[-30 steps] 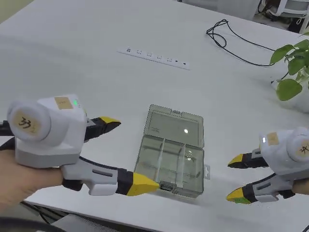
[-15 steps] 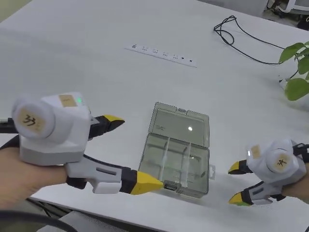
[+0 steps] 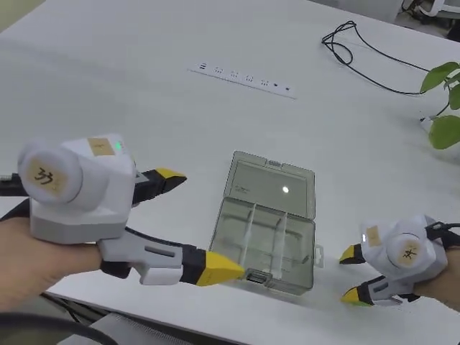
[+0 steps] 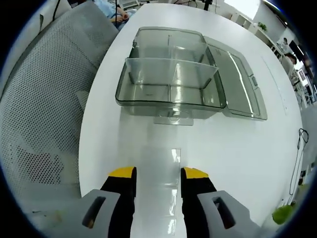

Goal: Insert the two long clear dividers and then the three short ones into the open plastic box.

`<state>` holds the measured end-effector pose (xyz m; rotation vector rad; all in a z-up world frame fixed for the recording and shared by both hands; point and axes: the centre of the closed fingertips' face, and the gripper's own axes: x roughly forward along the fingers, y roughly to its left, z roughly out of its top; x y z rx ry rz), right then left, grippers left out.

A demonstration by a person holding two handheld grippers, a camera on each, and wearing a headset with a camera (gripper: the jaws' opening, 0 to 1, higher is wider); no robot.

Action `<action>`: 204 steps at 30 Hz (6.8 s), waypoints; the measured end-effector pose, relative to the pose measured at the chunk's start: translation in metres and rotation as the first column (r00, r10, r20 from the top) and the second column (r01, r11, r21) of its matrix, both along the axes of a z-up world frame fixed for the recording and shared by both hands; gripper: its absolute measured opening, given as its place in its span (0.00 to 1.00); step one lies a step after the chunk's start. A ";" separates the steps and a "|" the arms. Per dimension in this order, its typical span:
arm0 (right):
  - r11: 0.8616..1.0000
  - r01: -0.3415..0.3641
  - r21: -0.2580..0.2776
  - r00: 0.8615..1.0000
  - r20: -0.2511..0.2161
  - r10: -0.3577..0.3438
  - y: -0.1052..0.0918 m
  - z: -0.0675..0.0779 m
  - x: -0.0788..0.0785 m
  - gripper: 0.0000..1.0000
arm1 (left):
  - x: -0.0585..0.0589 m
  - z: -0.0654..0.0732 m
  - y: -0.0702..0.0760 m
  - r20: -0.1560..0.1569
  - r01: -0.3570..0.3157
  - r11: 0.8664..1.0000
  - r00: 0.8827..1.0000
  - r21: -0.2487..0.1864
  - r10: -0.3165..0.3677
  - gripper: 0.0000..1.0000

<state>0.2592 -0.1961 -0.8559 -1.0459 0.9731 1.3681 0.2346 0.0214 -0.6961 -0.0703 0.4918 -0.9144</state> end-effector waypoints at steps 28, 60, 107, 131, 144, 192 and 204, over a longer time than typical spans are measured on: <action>1.000 0.009 0.013 1.000 0.006 -0.009 0.002 0.000 0.002 0.33 | 0.000 0.000 0.000 -0.003 0.004 1.000 1.000 0.000 -0.004 0.96; 0.963 0.088 0.255 0.968 0.207 -0.143 0.048 0.113 -0.001 0.33 | 0.010 0.017 -0.036 -0.129 0.036 0.995 0.991 -0.098 -0.048 0.80; 0.953 -0.084 0.292 0.921 0.388 -0.037 0.123 0.188 -0.031 0.33 | -0.004 0.031 -0.101 -0.413 0.039 0.932 0.889 -0.360 -0.197 0.06; 0.950 -0.065 0.306 0.922 0.383 -0.060 0.125 0.194 -0.030 0.34 | -0.006 0.029 -0.098 -0.428 0.010 0.926 0.885 -0.376 -0.184 0.00; 0.870 0.043 0.491 0.999 -0.038 -0.028 0.120 0.224 -0.051 0.24 | -0.030 0.038 -0.100 -0.031 0.354 0.907 0.929 -0.228 -0.370 0.00; 0.883 -0.042 0.467 0.952 -0.248 0.177 0.135 0.216 -0.077 0.03 | -0.049 0.051 -0.093 0.153 0.435 0.880 0.899 -0.192 -0.411 0.00; 0.880 -0.033 0.473 0.958 -0.237 0.164 0.136 0.217 -0.073 0.03 | -0.046 0.047 -0.087 0.140 0.397 0.900 0.916 -0.182 -0.375 0.05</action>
